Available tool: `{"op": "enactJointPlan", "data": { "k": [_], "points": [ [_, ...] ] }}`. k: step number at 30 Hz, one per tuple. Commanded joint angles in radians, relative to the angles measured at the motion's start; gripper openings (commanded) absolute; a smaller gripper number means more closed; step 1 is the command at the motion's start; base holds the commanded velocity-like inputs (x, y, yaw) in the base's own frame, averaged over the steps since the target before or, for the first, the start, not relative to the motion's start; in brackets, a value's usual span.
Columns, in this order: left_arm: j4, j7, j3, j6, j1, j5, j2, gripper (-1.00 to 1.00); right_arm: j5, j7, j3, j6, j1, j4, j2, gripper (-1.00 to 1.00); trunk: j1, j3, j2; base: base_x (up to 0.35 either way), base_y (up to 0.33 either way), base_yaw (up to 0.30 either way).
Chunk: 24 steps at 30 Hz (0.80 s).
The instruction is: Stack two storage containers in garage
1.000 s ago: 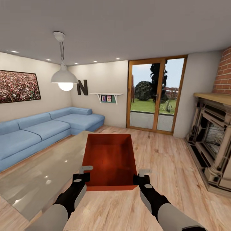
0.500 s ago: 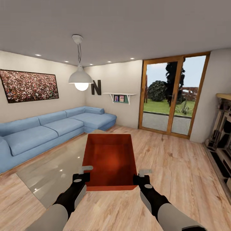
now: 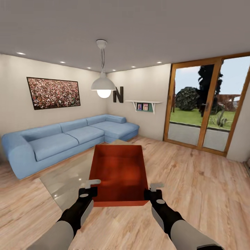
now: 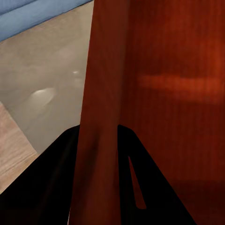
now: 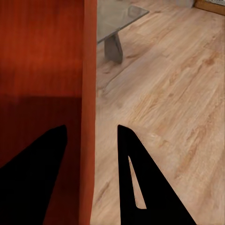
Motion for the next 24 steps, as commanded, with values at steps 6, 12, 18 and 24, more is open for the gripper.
{"op": "enactJointPlan", "data": {
  "k": [6, 12, 18, 24],
  "points": [
    [-0.002, 0.013, -0.004, 0.009, -0.001, -0.007, 0.002, -1.0, 0.004, -0.011, 0.002, -0.002, -0.001, 0.0, -0.001, -1.0, 0.0, -0.002, -0.002, 0.0, 0.0, 0.272],
    [-0.002, 0.013, -0.004, 0.008, -0.001, -0.007, 0.002, -1.0, 0.004, -0.011, 0.002, -0.002, -0.001, 0.0, -0.001, -1.0, 0.0, -0.002, -0.002, 0.0, 0.0, 0.272],
    [-0.002, 0.013, -0.004, 0.009, -0.001, -0.007, 0.002, -1.0, 0.004, -0.011, 0.002, -0.002, -0.001, 0.0, -0.001, -1.0, 0.0, -0.002, -0.002, 0.0, 0.0, 0.272],
    [-0.002, 0.013, -0.005, 0.008, -0.001, -0.008, 0.002, -1.0, 0.004, -0.011, 0.002, -0.002, -0.001, 0.0, -0.001, -1.0, 0.0, -0.002, -0.002, 0.0, 0.0, 0.272]
  ]
}}
